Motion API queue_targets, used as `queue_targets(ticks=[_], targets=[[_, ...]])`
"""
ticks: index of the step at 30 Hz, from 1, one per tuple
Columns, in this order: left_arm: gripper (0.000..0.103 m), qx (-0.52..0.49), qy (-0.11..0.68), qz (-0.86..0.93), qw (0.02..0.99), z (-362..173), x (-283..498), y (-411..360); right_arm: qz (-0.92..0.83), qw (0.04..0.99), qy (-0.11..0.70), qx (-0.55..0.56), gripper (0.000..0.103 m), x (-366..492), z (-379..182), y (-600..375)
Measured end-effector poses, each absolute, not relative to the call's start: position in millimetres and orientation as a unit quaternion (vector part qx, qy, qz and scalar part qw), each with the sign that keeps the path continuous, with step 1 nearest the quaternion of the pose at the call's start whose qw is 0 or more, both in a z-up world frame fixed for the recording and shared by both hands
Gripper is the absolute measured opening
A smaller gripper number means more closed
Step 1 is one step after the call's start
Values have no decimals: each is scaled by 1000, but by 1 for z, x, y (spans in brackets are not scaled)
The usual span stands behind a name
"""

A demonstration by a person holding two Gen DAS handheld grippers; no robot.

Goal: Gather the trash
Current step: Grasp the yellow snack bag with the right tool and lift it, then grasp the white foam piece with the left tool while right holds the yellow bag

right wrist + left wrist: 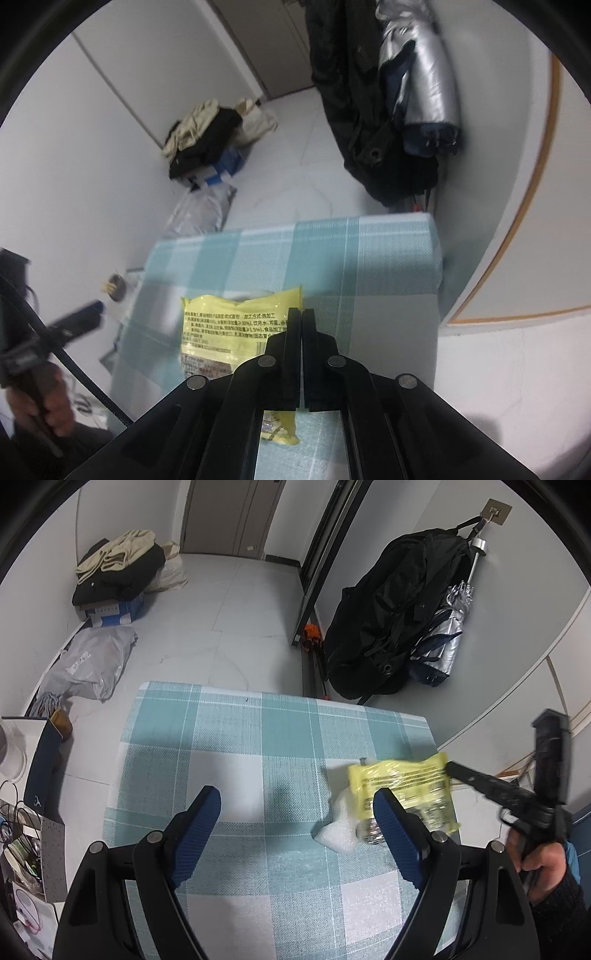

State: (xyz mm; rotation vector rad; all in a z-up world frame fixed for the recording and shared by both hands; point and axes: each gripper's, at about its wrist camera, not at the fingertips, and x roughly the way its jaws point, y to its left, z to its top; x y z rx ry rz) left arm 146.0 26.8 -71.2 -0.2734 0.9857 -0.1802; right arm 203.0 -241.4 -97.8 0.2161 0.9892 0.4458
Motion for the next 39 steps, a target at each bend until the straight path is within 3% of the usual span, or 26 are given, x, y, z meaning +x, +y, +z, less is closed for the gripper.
queue_targets(ticks=[11,23,25,30,33,37,39], targets=[[82,-86,516,-111,845,-95,160,1,199,878,411,142,0,185,-66,-283],[81,-16,550,-125,826,-125,163,-33,179,889,400,134,0,178,-66,-315],[70,3,553,-128,823,-126,164,-37,178,890,397,136,0,177,-64,-319],[66,10,559,-140,817,-129,161,-38,178,891,395,136,0,174,-64,-324],[57,6,560,-146,815,-130,160,-37,180,891,392,140,0,174,-63,-325],[31,-16,572,-158,805,-133,164,-35,183,893,389,136,0,172,-61,-322],[28,-30,575,-166,801,-134,164,-33,184,893,389,133,0,171,-61,-320]])
